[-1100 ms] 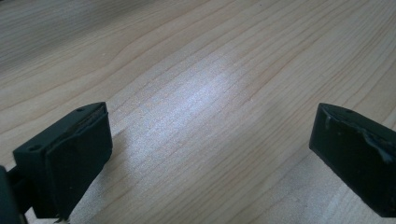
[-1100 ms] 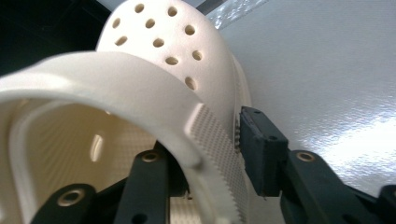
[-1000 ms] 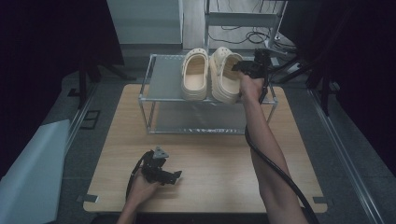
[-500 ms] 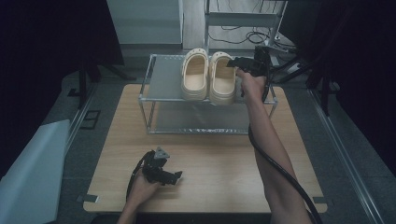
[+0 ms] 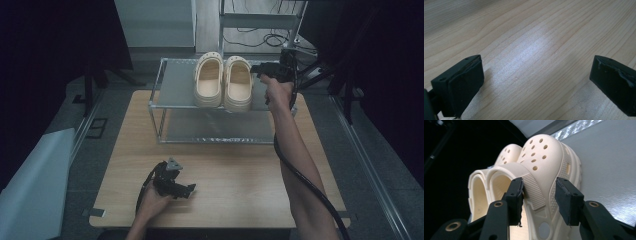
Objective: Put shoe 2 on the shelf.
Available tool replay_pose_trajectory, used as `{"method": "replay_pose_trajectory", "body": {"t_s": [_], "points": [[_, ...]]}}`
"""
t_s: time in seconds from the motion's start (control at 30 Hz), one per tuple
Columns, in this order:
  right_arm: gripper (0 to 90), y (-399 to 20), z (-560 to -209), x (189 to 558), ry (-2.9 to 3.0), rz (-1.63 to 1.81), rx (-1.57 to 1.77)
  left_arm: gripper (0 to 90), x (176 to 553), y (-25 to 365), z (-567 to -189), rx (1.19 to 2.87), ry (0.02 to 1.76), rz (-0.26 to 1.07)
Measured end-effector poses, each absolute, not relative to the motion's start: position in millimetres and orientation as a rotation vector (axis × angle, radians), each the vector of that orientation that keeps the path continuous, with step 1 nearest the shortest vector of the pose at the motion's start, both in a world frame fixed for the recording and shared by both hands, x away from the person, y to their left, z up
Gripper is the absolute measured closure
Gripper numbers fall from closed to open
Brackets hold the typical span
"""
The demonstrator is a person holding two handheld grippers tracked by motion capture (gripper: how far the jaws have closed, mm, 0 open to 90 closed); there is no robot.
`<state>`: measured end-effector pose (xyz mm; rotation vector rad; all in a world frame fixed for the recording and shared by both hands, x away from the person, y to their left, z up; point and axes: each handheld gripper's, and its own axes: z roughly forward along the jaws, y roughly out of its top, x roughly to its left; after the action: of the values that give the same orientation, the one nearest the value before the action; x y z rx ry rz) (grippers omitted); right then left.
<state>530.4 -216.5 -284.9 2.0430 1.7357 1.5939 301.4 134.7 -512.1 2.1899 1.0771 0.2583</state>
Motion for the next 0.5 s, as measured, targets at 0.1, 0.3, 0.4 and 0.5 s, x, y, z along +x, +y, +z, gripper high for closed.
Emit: {"method": "replay_pose_trajectory", "body": {"t_s": [0.1,0.3,0.4,0.5], "points": [[64.4,-215.5,-285.0,530.4,1.731,1.617,2.044,0.0,301.4,134.7,-512.1,2.190,1.077,0.258],[68.4,-211.0,-285.7,531.7,1.727,1.653,2.043,0.0,300.8,133.8,-511.1,2.194,1.070,0.263],[68.1,-209.7,-290.1,533.0,1.721,1.688,2.039,0.0,300.8,134.5,-510.7,2.187,1.075,0.265],[64.1,-211.6,-290.4,531.0,1.718,1.689,2.027,0.0,300.9,136.2,-509.8,2.180,1.079,0.267]]}}
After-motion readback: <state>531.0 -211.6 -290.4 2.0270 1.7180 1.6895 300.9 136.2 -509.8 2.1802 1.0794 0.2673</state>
